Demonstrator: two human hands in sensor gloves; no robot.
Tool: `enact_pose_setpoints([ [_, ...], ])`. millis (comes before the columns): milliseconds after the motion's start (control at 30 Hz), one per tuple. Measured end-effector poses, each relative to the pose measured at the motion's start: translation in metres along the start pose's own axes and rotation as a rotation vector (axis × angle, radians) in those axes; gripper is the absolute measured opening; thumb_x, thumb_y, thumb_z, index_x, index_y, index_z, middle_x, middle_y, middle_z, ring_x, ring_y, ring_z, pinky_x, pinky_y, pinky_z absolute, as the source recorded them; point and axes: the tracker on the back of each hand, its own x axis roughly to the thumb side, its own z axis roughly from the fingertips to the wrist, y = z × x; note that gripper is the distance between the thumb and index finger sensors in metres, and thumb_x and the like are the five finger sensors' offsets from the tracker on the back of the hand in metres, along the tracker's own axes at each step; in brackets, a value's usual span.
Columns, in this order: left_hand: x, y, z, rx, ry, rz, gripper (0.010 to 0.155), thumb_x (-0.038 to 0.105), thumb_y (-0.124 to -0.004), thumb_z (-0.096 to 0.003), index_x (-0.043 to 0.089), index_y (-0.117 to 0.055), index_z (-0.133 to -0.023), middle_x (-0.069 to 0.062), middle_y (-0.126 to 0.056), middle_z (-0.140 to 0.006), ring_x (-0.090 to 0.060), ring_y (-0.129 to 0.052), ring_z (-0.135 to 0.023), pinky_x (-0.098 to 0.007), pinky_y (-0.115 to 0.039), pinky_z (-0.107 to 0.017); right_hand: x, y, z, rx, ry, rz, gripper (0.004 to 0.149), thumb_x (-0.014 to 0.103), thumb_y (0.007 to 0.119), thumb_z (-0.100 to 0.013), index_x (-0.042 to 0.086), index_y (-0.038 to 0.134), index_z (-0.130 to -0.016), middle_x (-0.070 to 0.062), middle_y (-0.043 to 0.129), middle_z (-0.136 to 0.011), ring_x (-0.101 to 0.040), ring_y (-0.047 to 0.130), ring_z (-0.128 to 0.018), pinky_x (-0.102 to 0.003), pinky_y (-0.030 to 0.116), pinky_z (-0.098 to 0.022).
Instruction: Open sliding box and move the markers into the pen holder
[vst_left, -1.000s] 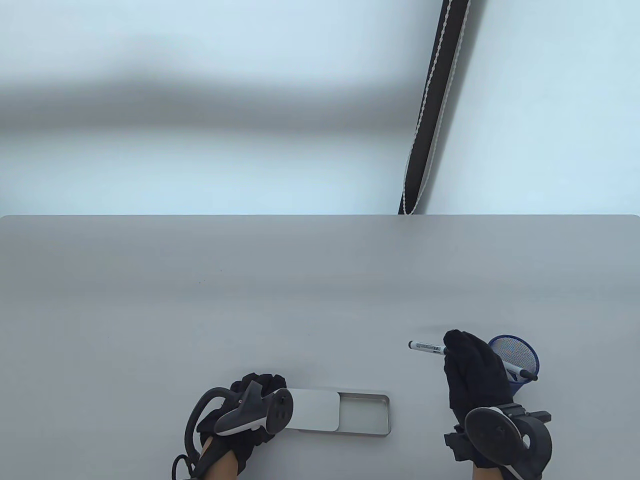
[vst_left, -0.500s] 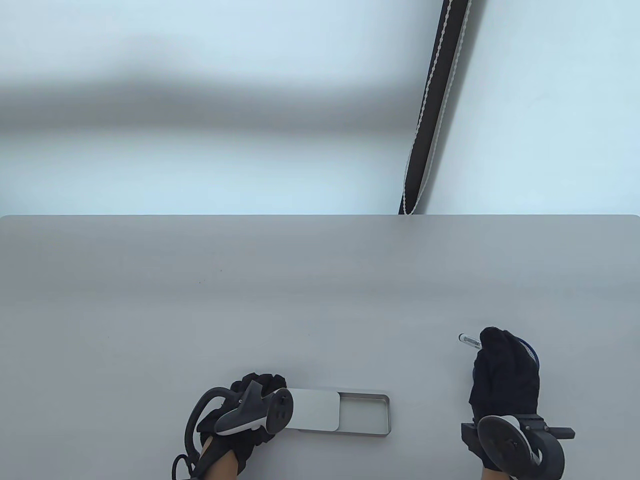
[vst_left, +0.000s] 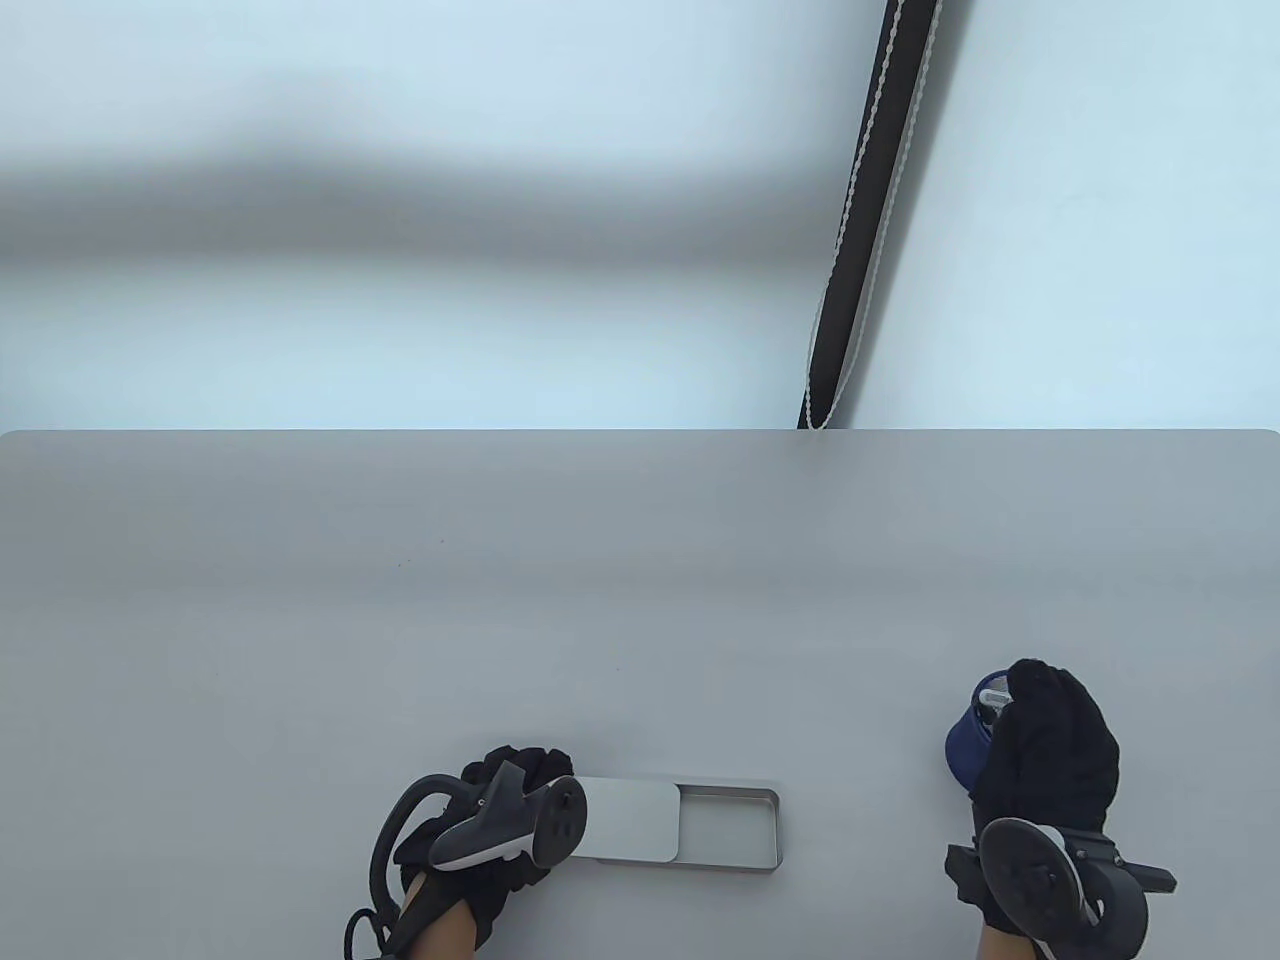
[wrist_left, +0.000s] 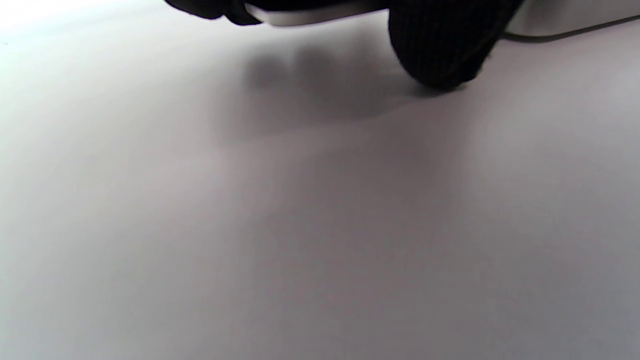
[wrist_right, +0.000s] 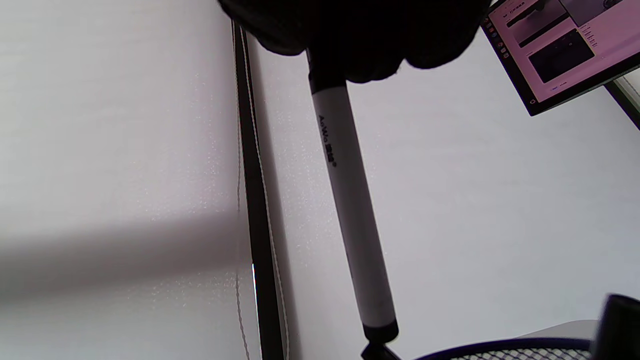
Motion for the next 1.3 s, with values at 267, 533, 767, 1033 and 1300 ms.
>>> enact_pose_setpoints([
  [267,0.0,0.0,0.0,0.0,-0.001,0.002,0.076,0.058,-0.067,-0.0471,0.03,-0.028,-0.107,0.002,-0.038,-0.117,-0.025,-0.051,-0.11,-0.041,-0.056,-0.084,-0.009,0.011,0.002,0.044,0.054,0.02,0.039,0.014,0.068,-0.061,0.01,0.062,-0.1,-0.023,0.063,-0.098,-0.037,0.078,-0.082,-0.054,0.067,-0.064],
  [533,0.0,0.0,0.0,0.0,-0.001,0.001,0.076,0.058,-0.067,-0.0472,0.03,-0.028,-0.107,0.002,-0.038,-0.117,-0.025,-0.051,-0.11,-0.041,-0.056,-0.084,-0.014,0.029,0.007,0.132,0.089,0.029,0.039,0.013,0.068,-0.061,0.01,0.063,-0.099,-0.023,0.064,-0.098,-0.037,0.079,-0.081,-0.054,0.068,-0.063],
  [767,0.0,0.0,0.0,0.0,0.0,0.002,0.076,0.058,-0.067,-0.0473,0.03,-0.028,-0.107,0.002,-0.038,-0.117,-0.025,-0.051,-0.11,-0.041,-0.056,-0.084,-0.015,0.047,0.012,0.219,0.096,0.064,0.038,0.013,0.069,-0.06,0.012,0.065,-0.098,-0.021,0.065,-0.098,-0.037,0.081,-0.082,-0.054,0.069,-0.063],
  [1033,0.0,0.0,0.0,0.001,0.001,0.003,0.076,0.058,-0.067,-0.0472,0.03,-0.028,-0.107,0.002,-0.038,-0.117,-0.025,-0.051,-0.11,-0.041,-0.056,-0.084,-0.015,0.061,0.016,0.306,0.101,0.085,0.038,0.013,0.069,-0.06,0.013,0.066,-0.099,-0.019,0.067,-0.099,-0.04,0.079,-0.083,-0.055,0.066,-0.064],
  [1300,0.001,0.0,0.0,0.001,0.003,-0.001,0.076,0.058,-0.067,-0.0473,0.03,-0.028,-0.107,0.002,-0.038,-0.117,-0.025,-0.051,-0.11,-0.041,-0.056,-0.084,-0.007,0.062,0.017,0.349,0.071,0.079,0.046,0.021,0.067,-0.063,0.006,0.058,-0.106,-0.028,0.057,-0.105,-0.05,0.068,-0.09,-0.062,0.057,-0.066],
])
